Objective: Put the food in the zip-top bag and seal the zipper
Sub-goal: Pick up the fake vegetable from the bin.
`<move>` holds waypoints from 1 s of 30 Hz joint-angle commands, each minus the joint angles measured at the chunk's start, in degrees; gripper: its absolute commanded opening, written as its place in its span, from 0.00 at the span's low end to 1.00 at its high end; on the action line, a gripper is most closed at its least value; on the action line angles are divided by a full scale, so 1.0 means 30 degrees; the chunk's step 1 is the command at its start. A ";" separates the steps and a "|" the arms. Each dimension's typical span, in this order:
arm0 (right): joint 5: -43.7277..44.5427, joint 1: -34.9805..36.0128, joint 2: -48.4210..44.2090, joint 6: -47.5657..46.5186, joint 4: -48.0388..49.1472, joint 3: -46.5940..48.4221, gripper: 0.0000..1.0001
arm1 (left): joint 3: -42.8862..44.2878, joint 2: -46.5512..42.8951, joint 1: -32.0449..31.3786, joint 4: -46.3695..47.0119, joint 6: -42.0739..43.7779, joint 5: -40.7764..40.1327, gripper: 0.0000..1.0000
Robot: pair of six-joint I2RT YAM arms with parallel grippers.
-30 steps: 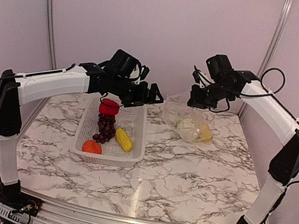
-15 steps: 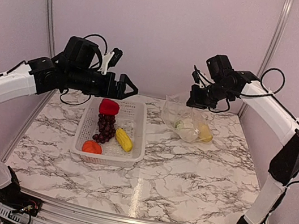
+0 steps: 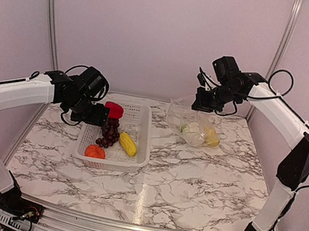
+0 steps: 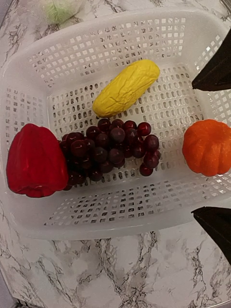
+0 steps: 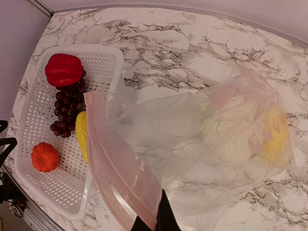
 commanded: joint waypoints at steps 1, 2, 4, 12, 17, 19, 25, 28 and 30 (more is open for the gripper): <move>-0.0376 -0.0030 0.0151 -0.0140 -0.0099 0.0694 0.00 | -0.0513 -0.0111 -0.0093 -0.0849 -0.0119 0.2575 0.83; -0.0428 -0.0052 0.0129 -0.0102 -0.0006 0.0602 0.00 | -0.0675 -0.0092 -0.0093 -0.0830 -0.0378 0.2831 0.82; -0.0596 -0.0055 0.0078 0.0002 0.0213 0.0435 0.00 | -0.0906 0.0106 -0.0093 -0.0860 -0.0715 0.3367 0.78; -0.0844 -0.0059 -0.0213 -0.0066 0.0478 -0.0021 0.00 | -0.0625 0.1617 -0.0119 -0.2827 -0.2538 0.3337 0.76; -0.1099 -0.0055 -0.0238 -0.0057 0.0366 -0.0283 0.00 | -0.0541 0.2278 -0.0181 -0.3306 -0.2961 0.3081 0.81; -0.1232 -0.0055 -0.0230 -0.0020 0.0317 -0.0282 0.00 | -0.0501 0.2612 -0.0203 -0.3558 -0.3035 0.3316 0.81; -0.1314 -0.0048 -0.0260 0.0024 0.0316 -0.0342 0.00 | -0.0804 0.2934 -0.0353 -0.3633 -0.3371 0.3579 0.81; -0.1360 -0.0056 -0.0300 0.0003 0.0316 -0.0391 0.00 | -0.0806 0.3228 -0.0429 -0.3659 -0.3458 0.3813 0.81; -0.1360 -0.0070 -0.0318 -0.0068 0.0294 -0.0402 0.00 | -0.0829 0.3476 -0.0444 -0.3716 -0.3692 0.4077 0.81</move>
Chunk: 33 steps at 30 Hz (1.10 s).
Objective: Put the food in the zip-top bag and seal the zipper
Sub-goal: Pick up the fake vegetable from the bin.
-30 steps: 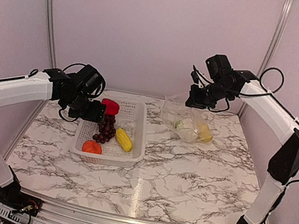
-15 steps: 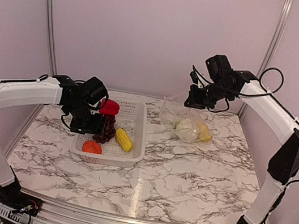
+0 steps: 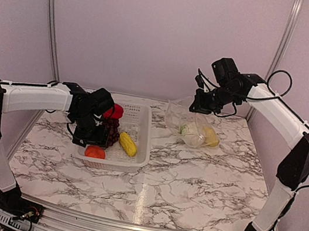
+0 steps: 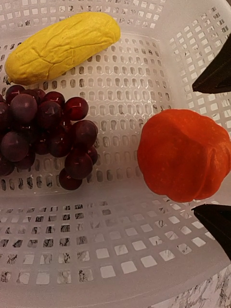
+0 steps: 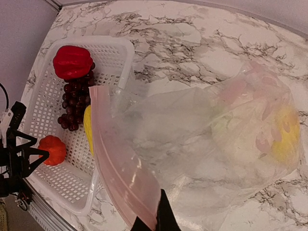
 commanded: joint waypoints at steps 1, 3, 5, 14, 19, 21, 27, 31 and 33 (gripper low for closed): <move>-0.0224 -0.0035 -0.0311 -0.0122 0.0164 -0.0057 0.00 | -0.0227 0.0778 -0.0124 -0.0866 -0.0610 0.0609 0.81; -0.0253 -0.0072 -0.0333 -0.0154 0.0129 -0.0009 0.00 | -0.0211 0.1086 -0.0181 -0.0921 -0.0771 0.0846 0.81; -0.0286 -0.0113 -0.0340 -0.0186 0.0155 -0.0023 0.00 | -0.0056 0.1477 -0.0344 -0.1038 -0.0780 0.0906 0.81; -0.0337 -0.0267 -0.0282 -0.0261 0.0311 -0.0078 0.00 | 0.1525 0.3055 -0.0809 -0.1080 -0.0239 0.1220 0.82; -0.0125 -0.0267 -0.0442 -0.0277 0.0911 -0.0554 0.00 | 0.2180 0.3873 -0.0812 -0.0313 0.0345 0.0617 0.82; -0.0114 -0.0269 -0.0428 -0.0178 0.0892 -0.0383 0.00 | 0.2300 0.4093 -0.0812 0.0109 0.0433 0.0599 0.83; -0.0056 -0.0279 -0.0478 -0.0049 0.0803 -0.0364 0.00 | 0.2542 0.4830 -0.0812 0.1232 0.0519 0.1598 0.89; -0.0062 -0.0273 -0.0794 0.0292 0.1082 -0.0888 0.00 | 0.2791 0.5156 -0.0809 0.1771 0.0453 0.1894 0.90; -0.0084 -0.0279 -0.0813 0.0361 0.1097 -0.0927 0.00 | 0.3019 0.5341 -0.0812 0.1822 0.0543 0.1959 0.90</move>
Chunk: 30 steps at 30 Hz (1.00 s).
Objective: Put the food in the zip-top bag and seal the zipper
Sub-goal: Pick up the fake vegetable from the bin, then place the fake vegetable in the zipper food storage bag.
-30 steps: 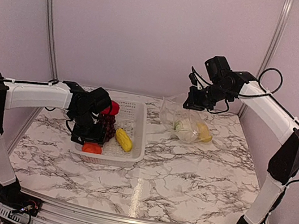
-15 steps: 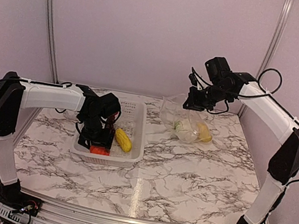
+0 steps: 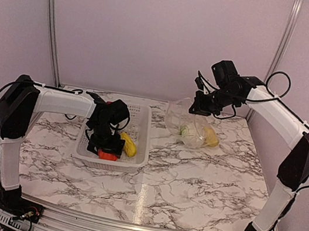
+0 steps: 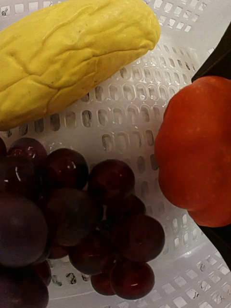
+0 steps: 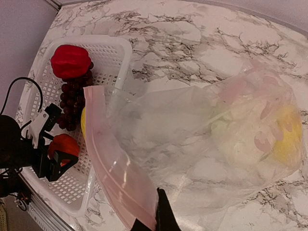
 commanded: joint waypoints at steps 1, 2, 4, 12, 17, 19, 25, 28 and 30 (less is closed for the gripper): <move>0.0076 -0.0138 -0.0664 0.0339 0.0325 -0.0084 0.00 | 0.0719 0.0484 -0.0069 0.0457 0.0248 0.0409 0.89; 0.0089 -0.0130 -0.0641 0.0333 0.0321 -0.0054 0.00 | 0.0807 0.0513 -0.0069 0.0445 0.0302 0.0354 0.87; 0.0133 -0.0145 -0.0570 0.0291 0.0224 0.0087 0.00 | 0.1090 0.0441 -0.0069 0.0444 0.0438 0.0454 0.82; 0.0222 -0.0140 -0.0407 0.0252 -0.0060 0.0355 0.00 | 0.2869 -0.1017 -0.0069 -0.0003 0.0998 0.0503 0.71; -0.0008 -0.0145 -0.0258 0.0267 -0.0032 0.0491 0.00 | 0.5288 -0.1369 -0.0069 0.0021 0.1865 0.0559 0.68; -0.0119 -0.0131 -0.0156 0.0252 -0.0032 0.0694 0.00 | 0.6481 -0.1269 -0.0062 0.0172 0.2167 0.0480 0.66; -0.0387 -0.0129 0.0136 0.0365 0.0012 0.1203 0.00 | 0.8511 -0.0885 -0.0095 0.2258 0.1917 0.0925 0.62; -0.0591 -0.0129 0.0266 0.0439 -0.0016 0.1429 0.00 | 0.8805 -0.0916 -0.0202 0.4400 0.1390 0.1984 0.59; -0.0703 -0.0120 0.0353 0.0456 0.0005 0.1495 0.00 | 0.8798 -0.1011 -0.0385 0.6085 0.1186 0.2814 0.57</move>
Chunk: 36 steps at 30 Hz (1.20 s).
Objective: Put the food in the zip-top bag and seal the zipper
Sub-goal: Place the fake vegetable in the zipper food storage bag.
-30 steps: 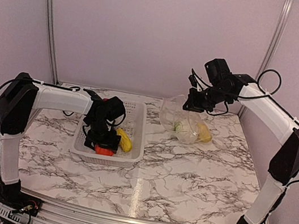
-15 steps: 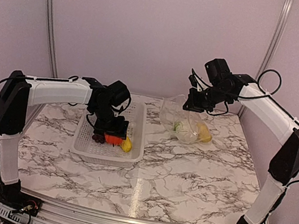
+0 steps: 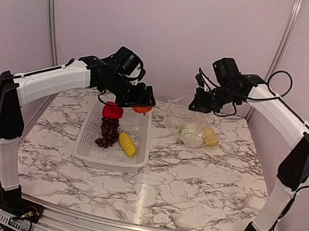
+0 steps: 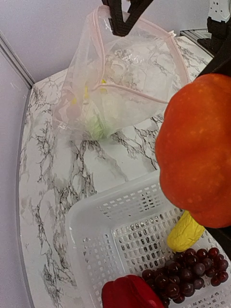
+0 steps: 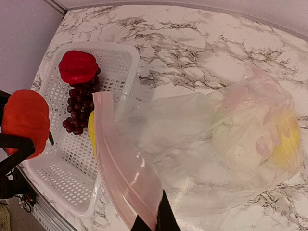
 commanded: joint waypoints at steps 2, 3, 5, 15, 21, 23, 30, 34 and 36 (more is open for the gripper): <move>-0.0629 -0.0093 0.0431 0.0359 0.0071 0.1066 0.00 | 0.0473 -0.0342 -0.0507 0.4697 -0.0638 0.2370 0.55; -0.0724 -0.0092 0.0482 0.0391 0.0072 0.1146 0.00 | 0.0572 -0.0230 -0.0583 0.5244 -0.0822 0.2645 0.54; -0.0910 -0.0093 0.0572 0.0477 0.0043 0.1404 0.00 | 0.0829 0.0119 -0.0711 0.6352 -0.1284 0.3235 0.52; -0.1498 -0.0098 0.0794 0.0830 0.0101 0.1865 0.00 | 0.1958 0.2064 -0.1577 0.8268 -0.2398 0.4173 0.45; -0.1487 -0.0122 0.0541 0.1007 0.0057 0.1906 0.00 | 0.2067 0.2870 -0.1879 0.8416 -0.2509 0.4146 0.40; -0.1478 -0.0122 0.0433 0.1097 0.0043 0.1900 0.00 | 0.2067 0.3130 -0.1950 0.8246 -0.2545 0.3969 0.39; -0.1568 -0.0135 0.0053 0.1544 0.0121 0.1928 0.00 | 0.2524 0.3937 -0.2298 0.6671 -0.2489 0.2233 0.31; -0.1887 -0.0131 -0.0049 0.1951 0.0130 0.2216 0.00 | 0.3183 0.4686 -0.2327 0.5533 -0.2931 0.1240 0.28; -0.2160 -0.0122 -0.0099 0.2215 0.0199 0.2323 0.00 | 0.3588 0.5076 -0.2331 0.5007 -0.3052 0.0859 0.28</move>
